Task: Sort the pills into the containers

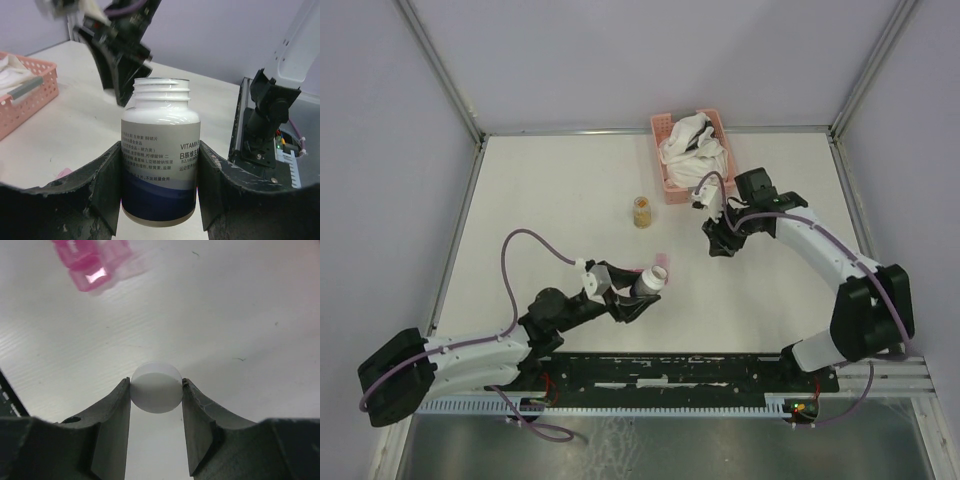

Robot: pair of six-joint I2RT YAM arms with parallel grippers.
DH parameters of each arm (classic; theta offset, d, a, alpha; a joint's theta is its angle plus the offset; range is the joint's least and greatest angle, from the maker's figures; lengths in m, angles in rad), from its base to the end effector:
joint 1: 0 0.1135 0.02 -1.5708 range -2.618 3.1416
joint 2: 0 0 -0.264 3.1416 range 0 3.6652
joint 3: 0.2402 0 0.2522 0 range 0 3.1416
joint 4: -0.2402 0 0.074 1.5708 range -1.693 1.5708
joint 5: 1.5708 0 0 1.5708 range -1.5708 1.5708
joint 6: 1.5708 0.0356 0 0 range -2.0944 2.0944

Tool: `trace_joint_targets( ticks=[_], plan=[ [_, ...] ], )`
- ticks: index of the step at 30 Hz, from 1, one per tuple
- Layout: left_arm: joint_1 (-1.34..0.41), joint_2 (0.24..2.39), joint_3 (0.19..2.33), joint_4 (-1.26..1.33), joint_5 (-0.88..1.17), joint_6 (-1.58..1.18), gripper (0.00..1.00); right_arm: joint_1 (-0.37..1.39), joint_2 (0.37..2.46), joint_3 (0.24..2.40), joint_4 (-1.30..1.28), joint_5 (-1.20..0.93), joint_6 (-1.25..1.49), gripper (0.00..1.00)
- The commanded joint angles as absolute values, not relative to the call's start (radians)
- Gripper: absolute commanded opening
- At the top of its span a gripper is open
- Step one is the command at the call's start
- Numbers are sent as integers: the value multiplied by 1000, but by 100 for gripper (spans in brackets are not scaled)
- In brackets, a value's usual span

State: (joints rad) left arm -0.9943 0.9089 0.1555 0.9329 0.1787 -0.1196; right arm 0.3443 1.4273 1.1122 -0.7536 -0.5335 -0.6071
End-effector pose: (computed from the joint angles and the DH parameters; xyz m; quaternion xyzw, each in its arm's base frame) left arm 0.0954 -0.1583 0.2174 0.3324 0.5492 -0.4527 0.6188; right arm 0.2613 0.1129 0.2642 -0.4861 0.8007 0.2217 0.2710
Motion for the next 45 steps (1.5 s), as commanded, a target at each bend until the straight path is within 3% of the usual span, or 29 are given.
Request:
trace_joint_targets(
  ticks=[1, 5, 11, 17, 20, 24, 28, 30, 32, 35, 40, 45],
  plan=[
    [-992, 878, 148, 1095, 142, -165, 3, 336, 1591, 1147, -620, -253, -422, 40],
    [-991, 880, 139, 1125, 144, -174, 3, 336, 1730, 1209, -642, -157, -403, 45],
    [-992, 883, 135, 1143, 156, -177, 3, 336, 1753, 1202, -612, -126, -395, 52],
    [-992, 880, 133, 1157, 166, -185, 3, 335, 1759, 1202, -615, -140, -380, 72],
    [-993, 877, 128, 1168, 167, -195, 3, 328, 1733, 1207, -628, -158, -377, 78],
    [-991, 877, 125, 1199, 169, -211, 3, 302, 1589, 1200, -639, -306, -364, 80],
    [-992, 887, 137, 1245, 137, -232, 3, 291, 1364, 1162, -606, -619, -346, 81],
    [-993, 893, 151, 1268, 124, -242, 3, 291, 1262, 1129, -535, -782, -285, 86],
    [-994, 903, 168, 1296, 111, -255, 3, 291, 1203, 1092, -419, -930, -155, 98],
    [-994, 920, 191, 1333, 77, -264, 3, 296, 1220, 1070, -178, -1105, 168, 100],
    [-997, 954, 219, 1356, -33, -231, 3, 321, 1213, 957, 344, -1099, 667, 99],
    [-1005, 1042, 252, 1441, -171, -220, 3, 363, 1187, 940, 365, -1048, 678, 98]
  ],
)
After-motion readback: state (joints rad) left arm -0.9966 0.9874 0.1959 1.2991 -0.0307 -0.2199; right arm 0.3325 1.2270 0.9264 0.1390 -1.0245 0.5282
